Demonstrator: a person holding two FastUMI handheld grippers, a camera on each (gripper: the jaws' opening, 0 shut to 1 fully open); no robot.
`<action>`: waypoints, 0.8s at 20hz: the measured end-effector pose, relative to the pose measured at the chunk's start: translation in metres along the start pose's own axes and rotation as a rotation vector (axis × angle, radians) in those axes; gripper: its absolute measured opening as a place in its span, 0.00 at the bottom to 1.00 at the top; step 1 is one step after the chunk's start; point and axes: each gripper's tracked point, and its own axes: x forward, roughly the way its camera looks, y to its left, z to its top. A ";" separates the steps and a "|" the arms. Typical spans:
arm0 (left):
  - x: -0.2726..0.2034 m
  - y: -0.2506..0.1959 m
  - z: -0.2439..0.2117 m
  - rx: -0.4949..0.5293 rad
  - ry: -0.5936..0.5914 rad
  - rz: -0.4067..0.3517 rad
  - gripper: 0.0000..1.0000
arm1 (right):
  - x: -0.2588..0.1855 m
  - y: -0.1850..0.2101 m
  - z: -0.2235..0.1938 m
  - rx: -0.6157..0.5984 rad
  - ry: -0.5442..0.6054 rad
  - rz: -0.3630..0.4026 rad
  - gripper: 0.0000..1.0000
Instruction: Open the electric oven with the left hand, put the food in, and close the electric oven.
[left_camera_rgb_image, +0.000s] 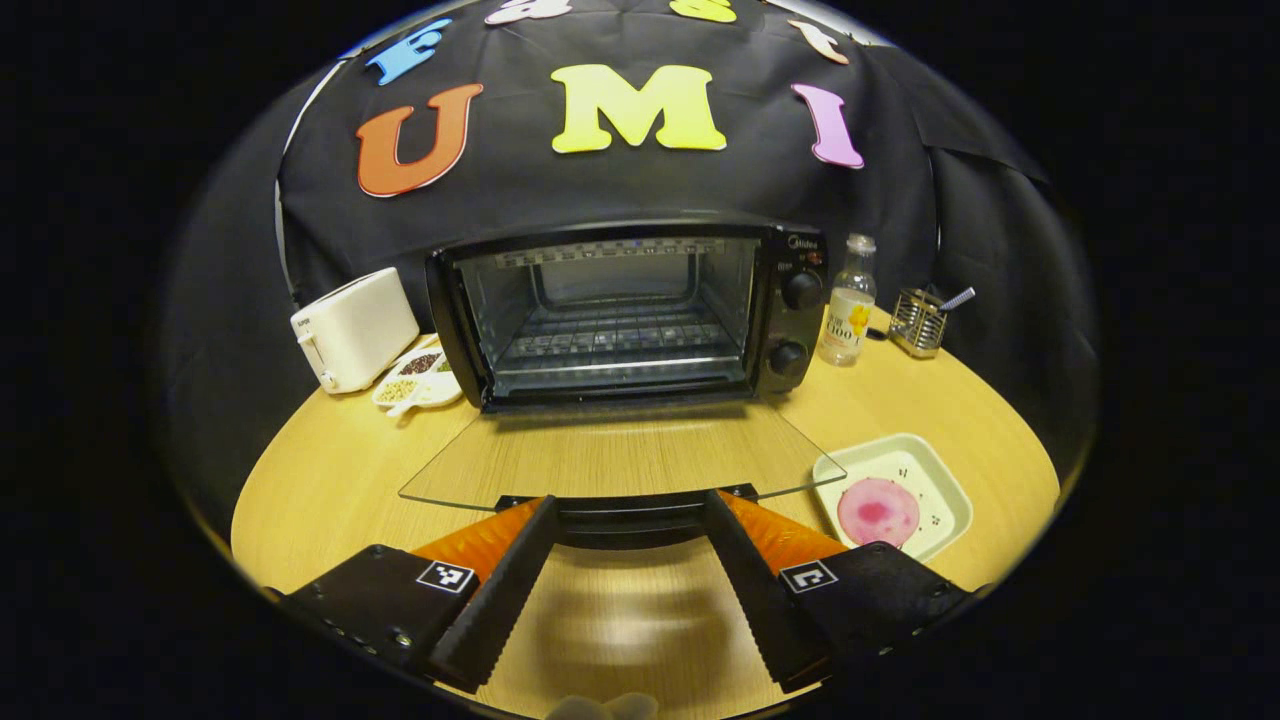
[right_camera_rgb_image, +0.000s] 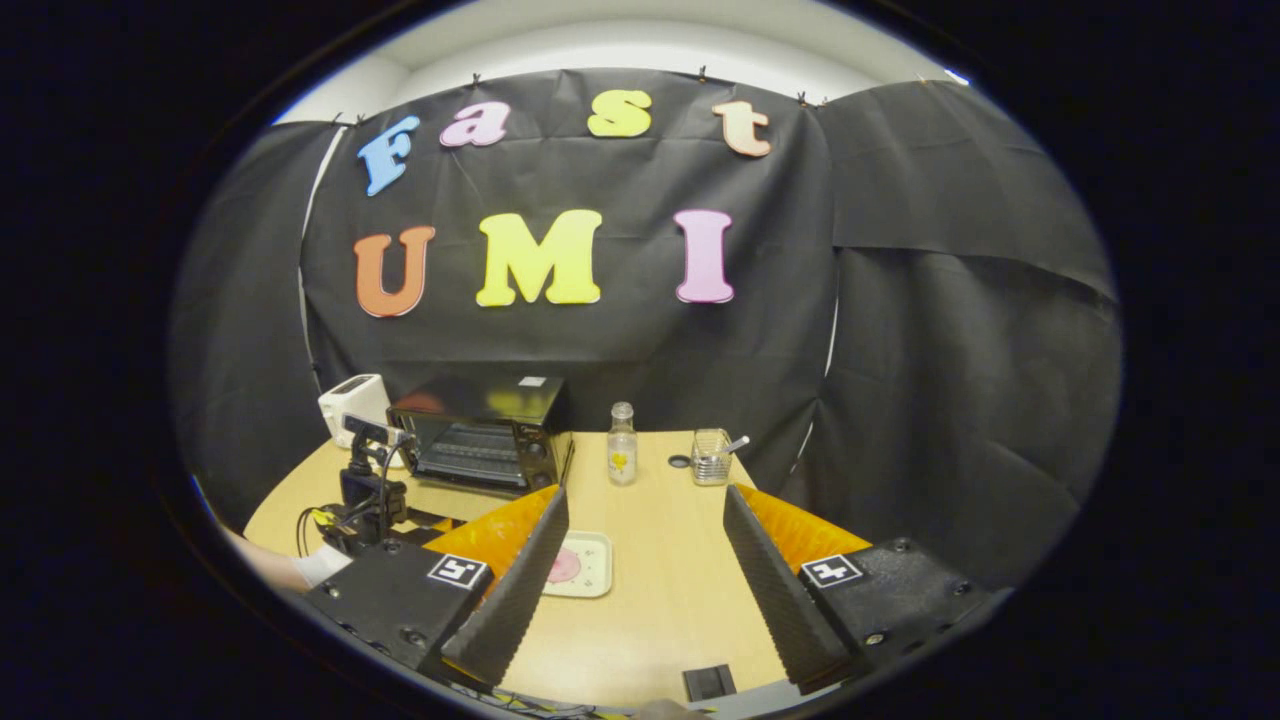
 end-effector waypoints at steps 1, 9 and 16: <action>0.003 0.000 -0.007 -0.010 0.019 -0.001 0.94 | -0.002 -0.001 -0.002 0.001 0.003 -0.004 0.96; 0.009 -0.003 -0.026 -0.032 0.079 -0.001 0.95 | -0.011 -0.007 -0.010 0.008 0.009 -0.030 0.96; -0.027 0.012 0.015 -0.009 -0.050 0.013 0.97 | 0.006 -0.010 -0.024 0.024 0.031 -0.033 0.96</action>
